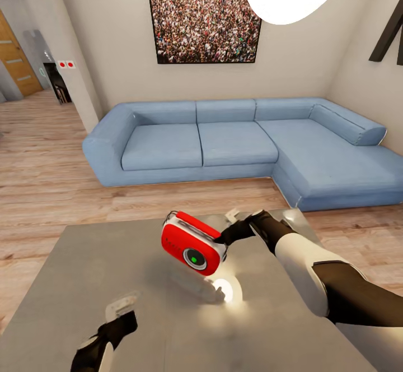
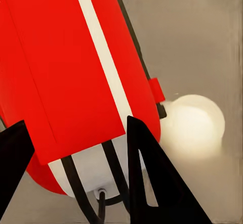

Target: Turn on the radio receiver that's on the table in the living room.

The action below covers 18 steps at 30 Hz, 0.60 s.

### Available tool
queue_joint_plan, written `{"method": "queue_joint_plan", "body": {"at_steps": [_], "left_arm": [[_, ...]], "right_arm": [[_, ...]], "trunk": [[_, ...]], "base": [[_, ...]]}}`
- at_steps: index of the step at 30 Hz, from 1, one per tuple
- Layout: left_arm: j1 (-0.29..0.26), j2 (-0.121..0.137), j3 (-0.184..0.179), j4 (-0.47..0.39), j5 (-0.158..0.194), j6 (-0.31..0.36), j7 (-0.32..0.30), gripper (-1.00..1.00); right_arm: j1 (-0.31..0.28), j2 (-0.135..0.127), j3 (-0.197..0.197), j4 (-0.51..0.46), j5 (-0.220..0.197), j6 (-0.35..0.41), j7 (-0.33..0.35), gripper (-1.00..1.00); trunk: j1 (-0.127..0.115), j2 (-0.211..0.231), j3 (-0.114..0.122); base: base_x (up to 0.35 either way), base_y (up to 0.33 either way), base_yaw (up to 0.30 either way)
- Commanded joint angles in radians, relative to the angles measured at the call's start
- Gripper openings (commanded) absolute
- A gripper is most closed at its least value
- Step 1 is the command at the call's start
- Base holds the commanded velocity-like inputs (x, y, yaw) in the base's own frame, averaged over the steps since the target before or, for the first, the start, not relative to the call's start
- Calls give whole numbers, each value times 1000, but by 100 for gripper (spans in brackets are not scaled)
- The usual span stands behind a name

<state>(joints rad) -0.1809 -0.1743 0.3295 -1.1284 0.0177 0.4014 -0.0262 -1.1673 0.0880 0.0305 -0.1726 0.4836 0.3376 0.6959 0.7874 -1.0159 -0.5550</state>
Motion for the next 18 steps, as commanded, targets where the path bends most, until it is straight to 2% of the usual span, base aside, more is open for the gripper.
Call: {"method": "queue_joint_plan", "body": {"at_steps": [1, 3, 6, 7, 9, 11, 15, 18], "left_arm": [[0, 0, 23, 25, 0, -1, 0, -100], [0, 29, 47, 86, 0, -9, -1, -100], [0, 84, 60, 172, 0, -57, -2, -100], [0, 105, 62, 218, 1, -90, -3, -100], [0, 126, 63, 292, 1, -135, -4, -100], [0, 159, 62, 398, 1, -214, -7, -100], [0, 192, 59, 494, 2, -294, -10, -100], [0, 204, 60, 517, 0, -314, -9, -100]], "right_arm": [[0, 1, -6, 4, -11, 3, -17, -100], [0, 2, -6, 8, -12, 3, -46, -100], [0, 2, -7, 11, -12, 3, -64, -100], [0, 2, -7, 11, -13, 3, -67, -100], [0, 2, -7, 11, -13, 3, -69, -100], [0, 3, -7, 13, -13, 3, -71, -100], [0, 1, -8, 39, -11, 15, -101, -100], [0, 1, -8, 59, -12, 77, -165, -100]], "trunk": [[0, 0, 0], [0, 0, 0], [0, 0, 0], [0, 0, 0], [0, 0, 0], [0, 0, 0], [0, 0, 0], [0, 0, 0]], "base": [[0, 0, 0], [0, 0, 0], [0, 0, 0], [0, 0, 0], [0, 0, 0], [0, 0, 0], [0, 0, 0], [0, 0, 0]]}}
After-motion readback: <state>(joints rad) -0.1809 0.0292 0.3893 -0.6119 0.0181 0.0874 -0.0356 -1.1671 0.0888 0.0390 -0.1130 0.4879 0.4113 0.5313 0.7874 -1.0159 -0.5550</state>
